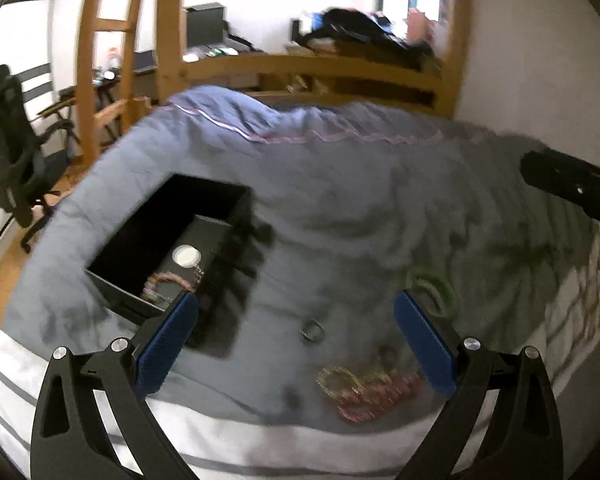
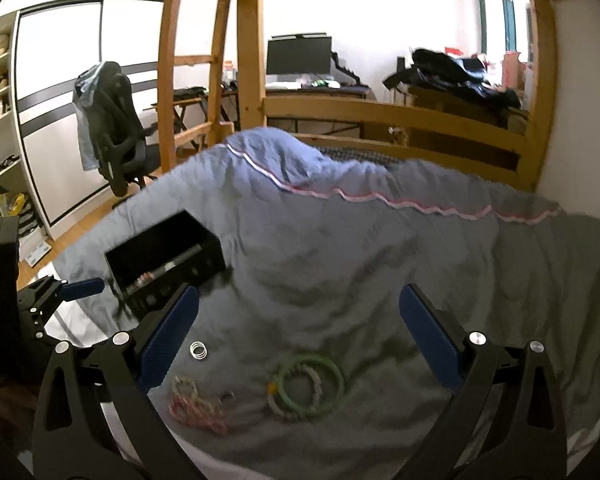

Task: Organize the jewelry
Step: 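Move left tool to silver ring while right tool reaches green jade bangle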

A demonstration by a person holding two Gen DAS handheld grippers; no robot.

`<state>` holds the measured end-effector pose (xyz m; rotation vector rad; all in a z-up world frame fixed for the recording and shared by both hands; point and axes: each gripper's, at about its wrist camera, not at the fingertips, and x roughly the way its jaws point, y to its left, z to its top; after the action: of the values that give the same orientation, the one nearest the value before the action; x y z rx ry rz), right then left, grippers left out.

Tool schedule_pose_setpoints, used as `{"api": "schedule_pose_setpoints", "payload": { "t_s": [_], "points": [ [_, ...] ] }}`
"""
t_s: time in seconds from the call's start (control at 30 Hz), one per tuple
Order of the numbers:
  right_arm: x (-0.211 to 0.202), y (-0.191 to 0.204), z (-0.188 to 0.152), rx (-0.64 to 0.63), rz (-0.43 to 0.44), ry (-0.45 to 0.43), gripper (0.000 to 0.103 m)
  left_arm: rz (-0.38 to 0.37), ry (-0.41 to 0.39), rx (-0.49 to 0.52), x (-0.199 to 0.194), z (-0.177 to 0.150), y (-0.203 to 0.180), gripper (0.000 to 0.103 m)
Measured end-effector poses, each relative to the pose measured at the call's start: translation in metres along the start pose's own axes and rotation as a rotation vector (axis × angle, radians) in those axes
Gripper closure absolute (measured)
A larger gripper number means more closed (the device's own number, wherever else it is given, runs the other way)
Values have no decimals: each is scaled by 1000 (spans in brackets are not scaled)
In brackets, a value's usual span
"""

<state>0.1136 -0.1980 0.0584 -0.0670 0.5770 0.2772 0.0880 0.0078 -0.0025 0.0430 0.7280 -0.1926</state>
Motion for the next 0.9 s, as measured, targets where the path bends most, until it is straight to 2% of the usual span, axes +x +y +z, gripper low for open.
{"api": "schedule_pose_setpoints", "payload": {
  "t_s": [0.13,0.33,0.6,0.73,0.77,0.8,0.87,0.9],
  "points": [
    [11,-12,-29,38,9,43,4,15,72,46,22,-12,-14,6],
    [47,-24,-63,87,34,129,4,1,145,25,51,-19,-12,6],
    [96,-26,-84,130,94,202,4,13,208,57,95,-20,-17,6],
    [121,-23,-92,99,76,260,4,0,240,40,112,-21,-13,6],
    [125,-22,-95,93,75,275,5,-3,249,36,115,-21,-12,10],
    [131,-21,-98,87,75,294,7,-9,262,33,117,-22,-10,18],
    [136,-20,-102,82,78,315,26,-17,283,22,122,-24,-8,23],
    [136,-21,-103,82,78,311,27,-17,284,20,122,-24,-7,26]
  ]
}}
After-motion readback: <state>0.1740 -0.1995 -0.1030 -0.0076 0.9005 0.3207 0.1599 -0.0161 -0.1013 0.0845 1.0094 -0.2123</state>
